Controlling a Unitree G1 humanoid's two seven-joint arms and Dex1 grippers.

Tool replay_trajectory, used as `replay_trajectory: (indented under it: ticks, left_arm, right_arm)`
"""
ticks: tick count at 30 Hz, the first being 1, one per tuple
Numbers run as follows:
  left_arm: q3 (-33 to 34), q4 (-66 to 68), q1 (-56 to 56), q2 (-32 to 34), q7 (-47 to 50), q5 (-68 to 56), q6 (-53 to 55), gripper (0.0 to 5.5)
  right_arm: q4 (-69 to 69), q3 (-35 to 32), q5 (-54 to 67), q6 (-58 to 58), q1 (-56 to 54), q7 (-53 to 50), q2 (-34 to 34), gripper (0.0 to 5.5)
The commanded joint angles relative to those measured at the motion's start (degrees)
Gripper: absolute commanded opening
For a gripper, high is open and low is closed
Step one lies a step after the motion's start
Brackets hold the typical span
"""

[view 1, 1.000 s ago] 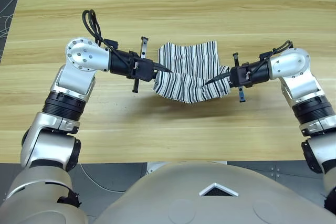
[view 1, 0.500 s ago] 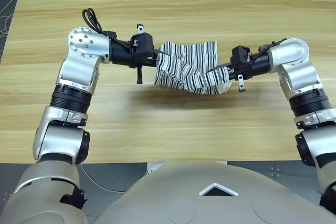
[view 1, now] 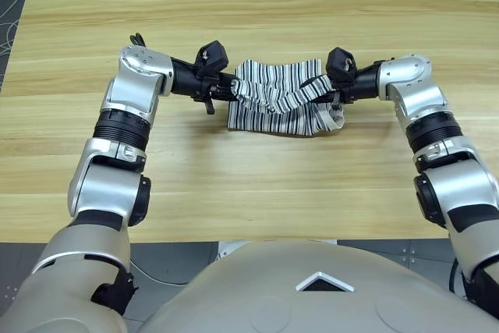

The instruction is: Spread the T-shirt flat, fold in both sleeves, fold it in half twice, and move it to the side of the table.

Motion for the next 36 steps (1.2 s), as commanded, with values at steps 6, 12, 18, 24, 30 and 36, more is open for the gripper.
replay_trajectory:
  ticks: [6,12,18,24,30,36]
  left_arm:
    - [9.41,7.2,-8.92,-1.79,-0.04,-6.18,12.02,2.7]
    - [9.32,16.45,-11.9,-3.46,6.1,-1.7,10.5,2.7]
    - [10.31,25.93,-13.84,-4.35,13.52,2.38,6.54,2.7]
    - [14.07,26.51,-14.24,-3.51,13.72,0.83,4.06,2.7]
    - [18.58,31.53,-14.99,-2.72,41.92,3.69,-1.07,2.7]
    - [22.38,33.91,-13.21,0.09,63.2,5.33,-10.25,2.7]
  right_arm:
    - [7.56,-9.1,4.47,10.47,-4.64,0.38,2.75,2.45]
    - [12.03,-13.94,4.96,11.64,-7.37,-4.11,4.26,2.45]
    - [16.88,-14.25,-0.8,3.2,-9.36,-17.96,4.04,2.45]
    - [13.27,-13.92,-4.5,-15.93,-8.79,-24.38,5.56,2.45]
    - [7.53,-11.45,-4.14,-25.3,-4.54,-19.57,10.51,2.45]
    - [14.08,-8.92,-6.53,-22.34,-0.99,-17.24,12.55,2.45]
